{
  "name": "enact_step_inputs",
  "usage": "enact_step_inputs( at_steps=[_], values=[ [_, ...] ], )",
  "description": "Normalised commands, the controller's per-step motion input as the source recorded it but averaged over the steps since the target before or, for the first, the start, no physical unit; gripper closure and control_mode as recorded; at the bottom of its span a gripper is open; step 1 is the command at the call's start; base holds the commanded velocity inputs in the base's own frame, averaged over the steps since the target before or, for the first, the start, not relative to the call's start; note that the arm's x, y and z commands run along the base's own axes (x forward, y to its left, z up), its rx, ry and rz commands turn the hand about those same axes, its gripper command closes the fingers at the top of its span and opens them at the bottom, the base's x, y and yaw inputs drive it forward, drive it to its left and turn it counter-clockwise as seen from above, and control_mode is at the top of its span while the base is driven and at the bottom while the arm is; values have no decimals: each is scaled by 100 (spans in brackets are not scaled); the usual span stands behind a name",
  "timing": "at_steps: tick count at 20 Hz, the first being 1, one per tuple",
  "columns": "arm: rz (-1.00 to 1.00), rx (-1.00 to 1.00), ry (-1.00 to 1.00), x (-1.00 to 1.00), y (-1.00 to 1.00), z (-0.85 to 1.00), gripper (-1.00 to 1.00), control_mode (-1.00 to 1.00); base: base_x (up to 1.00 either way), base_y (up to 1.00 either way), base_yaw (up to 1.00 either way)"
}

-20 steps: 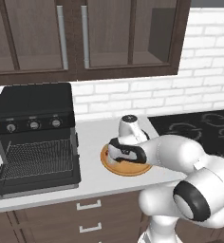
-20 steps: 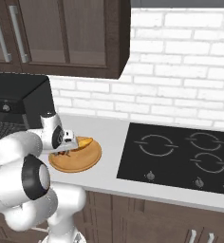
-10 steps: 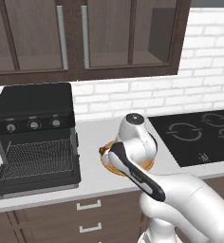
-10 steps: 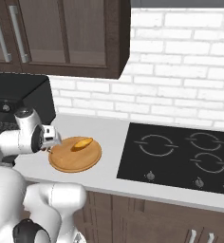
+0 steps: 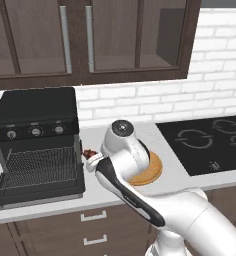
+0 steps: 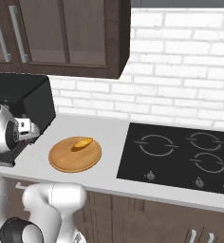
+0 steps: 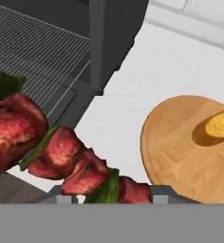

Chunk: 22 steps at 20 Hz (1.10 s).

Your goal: Pick up the kebab skewer and baguette bread, and place them inside the toaster oven. Close the toaster oven door and start by setting the timer.

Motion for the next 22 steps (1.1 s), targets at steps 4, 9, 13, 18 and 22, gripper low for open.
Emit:
enact_step_inputs(
  at_steps=[4, 9, 13, 18, 22],
  values=[
    [-6, -15, 14, 24, 99, 52, 100, -100, 0, 0, 0],
    [-5, -16, 0, 31, 95, -13, 100, -100, 0, 0, 0],
    [-4, -7, 0, 34, 71, -66, 100, -100, 0, 0, 0],
    [-2, -3, 0, 39, 42, -65, 100, -100, 0, 0, 0],
    [-2, -3, 0, 45, 21, -65, 100, -100, 0, 0, 0]
  ],
)
